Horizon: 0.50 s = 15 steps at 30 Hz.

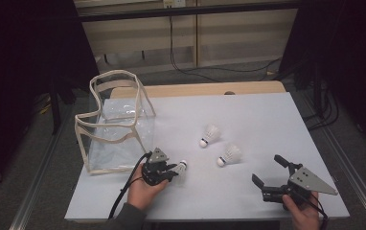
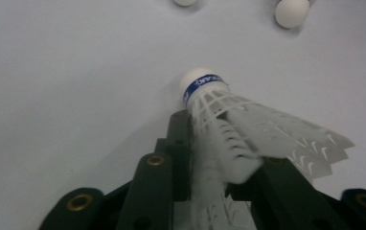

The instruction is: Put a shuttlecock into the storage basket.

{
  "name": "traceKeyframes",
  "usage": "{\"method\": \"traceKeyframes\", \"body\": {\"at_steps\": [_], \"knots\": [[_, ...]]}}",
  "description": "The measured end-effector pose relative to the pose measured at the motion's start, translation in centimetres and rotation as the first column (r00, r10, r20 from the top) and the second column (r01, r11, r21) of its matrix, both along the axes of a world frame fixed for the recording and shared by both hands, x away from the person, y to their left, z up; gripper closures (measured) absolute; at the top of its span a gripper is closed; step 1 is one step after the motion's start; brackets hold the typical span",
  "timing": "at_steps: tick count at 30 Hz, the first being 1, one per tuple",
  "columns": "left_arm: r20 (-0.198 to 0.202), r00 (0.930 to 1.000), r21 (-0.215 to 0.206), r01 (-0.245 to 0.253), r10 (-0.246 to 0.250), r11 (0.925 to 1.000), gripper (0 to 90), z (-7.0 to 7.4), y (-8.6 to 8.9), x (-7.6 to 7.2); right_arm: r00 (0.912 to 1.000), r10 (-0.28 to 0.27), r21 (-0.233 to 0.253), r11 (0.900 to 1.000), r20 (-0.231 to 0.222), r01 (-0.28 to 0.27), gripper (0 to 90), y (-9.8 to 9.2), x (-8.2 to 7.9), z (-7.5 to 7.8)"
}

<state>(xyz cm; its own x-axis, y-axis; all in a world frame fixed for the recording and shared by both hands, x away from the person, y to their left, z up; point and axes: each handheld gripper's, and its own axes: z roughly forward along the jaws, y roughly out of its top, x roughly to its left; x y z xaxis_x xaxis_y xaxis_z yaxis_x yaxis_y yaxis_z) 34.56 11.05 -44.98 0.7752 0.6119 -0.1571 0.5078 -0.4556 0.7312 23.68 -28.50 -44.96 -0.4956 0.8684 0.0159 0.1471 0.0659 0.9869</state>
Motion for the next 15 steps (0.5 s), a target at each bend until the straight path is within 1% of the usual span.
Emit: {"method": "traceKeyframes", "body": {"at_steps": [2, 5, 6, 7, 9, 10, 11, 12, 14, 15], "knots": [[-0.008, 0.9999, -0.005, -0.009, 0.009, 0.9999, 80.6, 0.12, -0.03, 0.05, 1.0000, 0.007, -0.008, 1.000, -0.003, -0.007, 0.1, 0.07, -0.07, -0.08], [-0.027, 0.9996, -0.017, -0.007, 0.006, 0.9998, 83.4, 0.37, 0.14, 0.14, 1.0000, 0.006, -0.013, 1.000, 0.001, -0.006, 0.1, 0.08, -0.16, -0.02], [-0.029, 0.9995, -0.022, -0.012, 0.011, 0.9997, 84.5, 0.43, 0.22, 0.18, 1.0000, 0.003, -0.007, 1.000, 0.000, -0.003, 0.1, 0.07, -0.19, 0.03], [-0.040, 0.9991, -0.035, -0.016, 0.015, 0.9992, 85.1, 0.51, 0.29, 0.23, 1.0000, 0.000, -0.004, 1.000, 0.002, 0.000, 0.1, 0.05, -0.19, 0.06], [-0.048, 0.9988, -0.045, -0.016, 0.014, 0.9989, 87.0, 0.67, 0.40, 0.25, 1.0000, 0.001, 0.006, 1.000, -0.001, -0.001, 0.1, 0.08, -0.14, -0.02], [-0.056, 0.9984, -0.047, -0.015, 0.013, 0.9988, 87.5, 0.75, 0.36, 0.20, 1.0000, 0.003, 0.003, 1.000, -0.004, -0.003, 0.1, 0.12, -0.08, -0.08], [-0.050, 0.9987, -0.045, -0.013, 0.011, 0.9989, 88.2, 0.78, 0.34, 0.21, 0.9999, 0.009, -0.007, 1.000, -0.006, -0.009, 0.2, 0.15, -0.03, -0.11], [-0.054, 0.9985, -0.039, -0.012, 0.010, 0.9992, 88.4, 0.85, 0.30, 0.20, 0.9999, 0.011, -0.010, 1.000, -0.005, -0.011, 0.1, 0.17, -0.03, -0.10], [-0.066, 0.9978, -0.041, -0.005, 0.002, 0.9991, 88.7, 0.90, 0.24, 0.11, 0.9999, 0.011, -0.009, 1.000, -0.001, -0.011, 0.1, 0.17, -0.10, -0.03], [-0.066, 0.9978, -0.042, 0.001, -0.004, 0.9991, 88.8, 0.94, 0.25, 0.05, 1.0000, 0.008, -0.007, 1.000, 0.002, -0.008, 0.1, 0.14, -0.12, -0.02]]}}
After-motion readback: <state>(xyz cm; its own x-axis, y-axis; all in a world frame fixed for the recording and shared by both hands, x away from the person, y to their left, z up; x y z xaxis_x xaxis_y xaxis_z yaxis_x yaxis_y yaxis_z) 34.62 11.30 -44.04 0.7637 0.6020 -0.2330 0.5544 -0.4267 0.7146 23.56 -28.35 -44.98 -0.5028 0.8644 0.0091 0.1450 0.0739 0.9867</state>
